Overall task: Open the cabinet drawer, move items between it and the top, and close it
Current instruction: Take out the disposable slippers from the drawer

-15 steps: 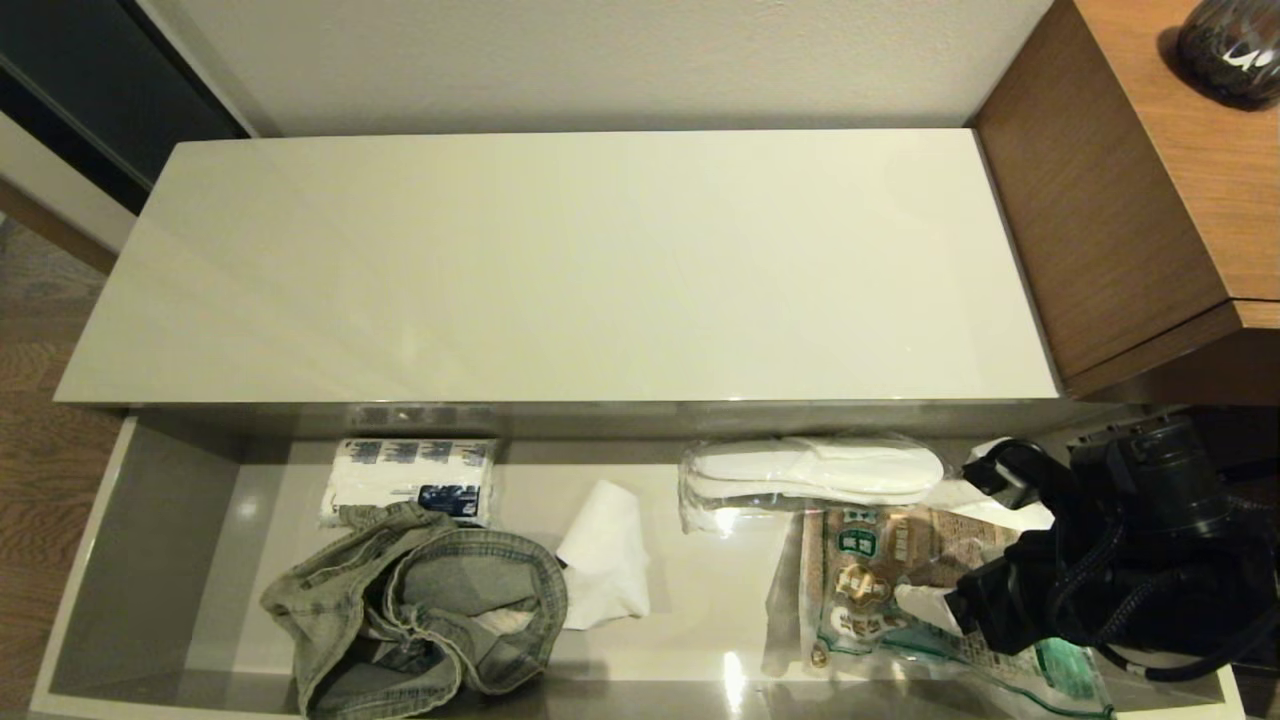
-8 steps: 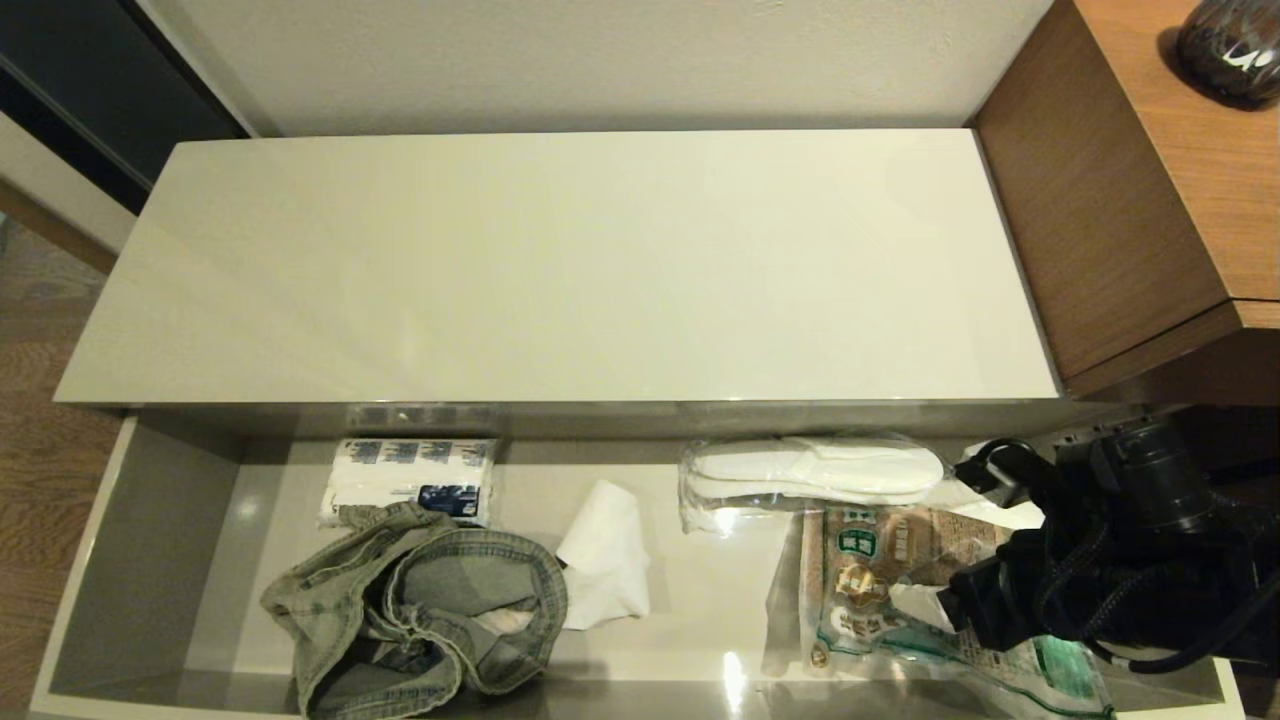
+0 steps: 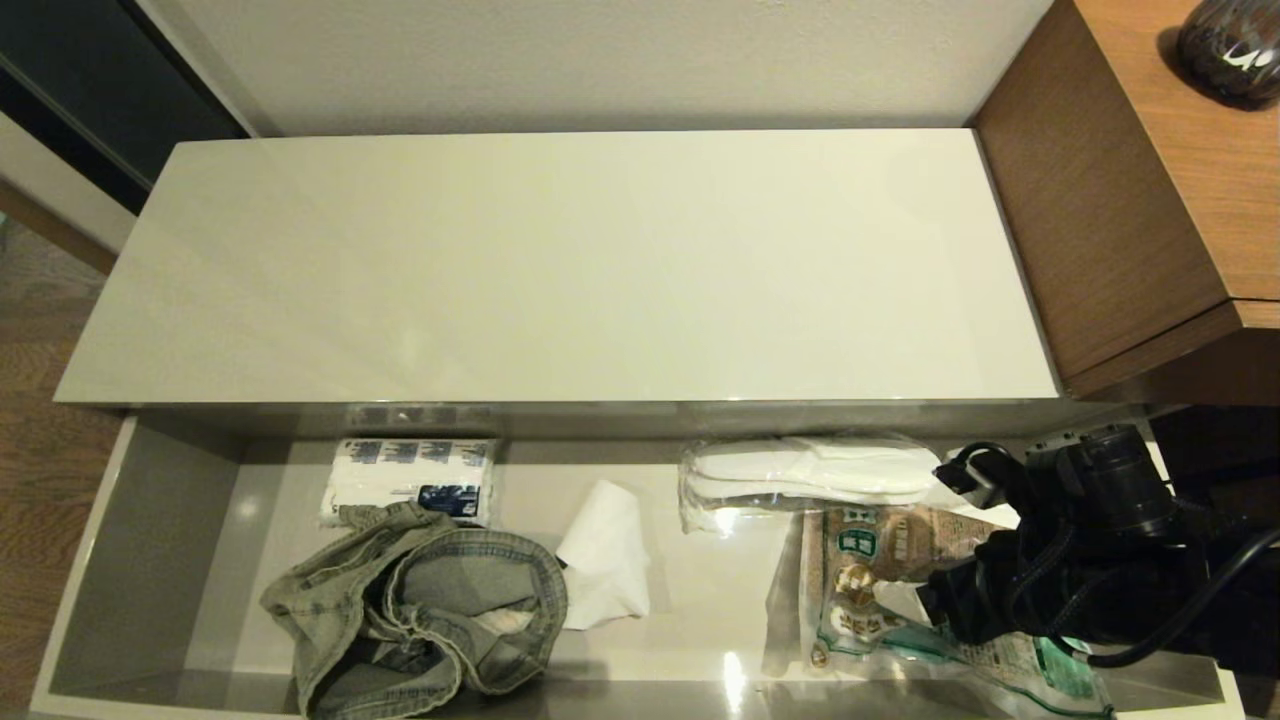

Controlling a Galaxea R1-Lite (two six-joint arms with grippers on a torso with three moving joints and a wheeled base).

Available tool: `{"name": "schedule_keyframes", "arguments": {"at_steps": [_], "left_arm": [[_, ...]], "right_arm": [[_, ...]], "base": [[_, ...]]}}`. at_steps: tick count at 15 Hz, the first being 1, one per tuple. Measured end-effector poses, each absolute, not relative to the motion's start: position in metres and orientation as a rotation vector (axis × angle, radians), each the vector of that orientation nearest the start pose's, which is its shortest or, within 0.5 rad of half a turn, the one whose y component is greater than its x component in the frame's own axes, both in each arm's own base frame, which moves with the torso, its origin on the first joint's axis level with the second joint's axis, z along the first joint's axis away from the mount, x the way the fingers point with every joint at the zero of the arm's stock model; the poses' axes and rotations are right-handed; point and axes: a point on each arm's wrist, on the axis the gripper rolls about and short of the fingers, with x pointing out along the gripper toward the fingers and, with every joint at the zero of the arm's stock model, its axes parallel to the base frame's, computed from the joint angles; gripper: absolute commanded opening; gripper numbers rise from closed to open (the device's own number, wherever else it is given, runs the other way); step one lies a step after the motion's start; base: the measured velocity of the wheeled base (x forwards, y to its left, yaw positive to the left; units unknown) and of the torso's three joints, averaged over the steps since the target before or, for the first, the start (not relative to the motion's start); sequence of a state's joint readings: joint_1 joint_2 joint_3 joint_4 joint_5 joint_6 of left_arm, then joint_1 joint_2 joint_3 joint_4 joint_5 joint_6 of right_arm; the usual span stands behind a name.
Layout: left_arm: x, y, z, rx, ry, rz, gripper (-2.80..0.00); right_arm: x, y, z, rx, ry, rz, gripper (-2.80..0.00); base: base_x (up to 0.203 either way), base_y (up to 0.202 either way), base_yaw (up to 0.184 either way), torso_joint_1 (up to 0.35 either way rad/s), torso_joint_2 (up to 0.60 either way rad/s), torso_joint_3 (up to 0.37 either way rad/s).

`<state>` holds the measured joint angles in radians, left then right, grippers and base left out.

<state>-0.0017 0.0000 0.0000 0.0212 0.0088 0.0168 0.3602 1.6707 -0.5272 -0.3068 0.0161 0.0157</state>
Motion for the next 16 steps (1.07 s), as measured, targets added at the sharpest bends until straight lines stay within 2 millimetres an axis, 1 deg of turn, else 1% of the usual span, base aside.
{"name": "schedule_keyframes", "arguments": {"at_steps": [7, 16], "left_arm": [[-0.023, 0.000, 0.073, 0.017, 0.021, 0.006, -2.80], [-0.023, 0.000, 0.073, 0.017, 0.021, 0.007, -2.80]], "right_arm": [[0.224, 0.085, 0.093, -0.132, 0.838, 0.345, 0.00], [0.234, 0.089, 0.081, -0.103, 0.862, 0.326, 0.00]], "base": [[0.000, 0.000, 0.000, 0.000, 0.00, 0.000], [0.000, 0.000, 0.000, 0.000, 0.00, 0.000]]}}
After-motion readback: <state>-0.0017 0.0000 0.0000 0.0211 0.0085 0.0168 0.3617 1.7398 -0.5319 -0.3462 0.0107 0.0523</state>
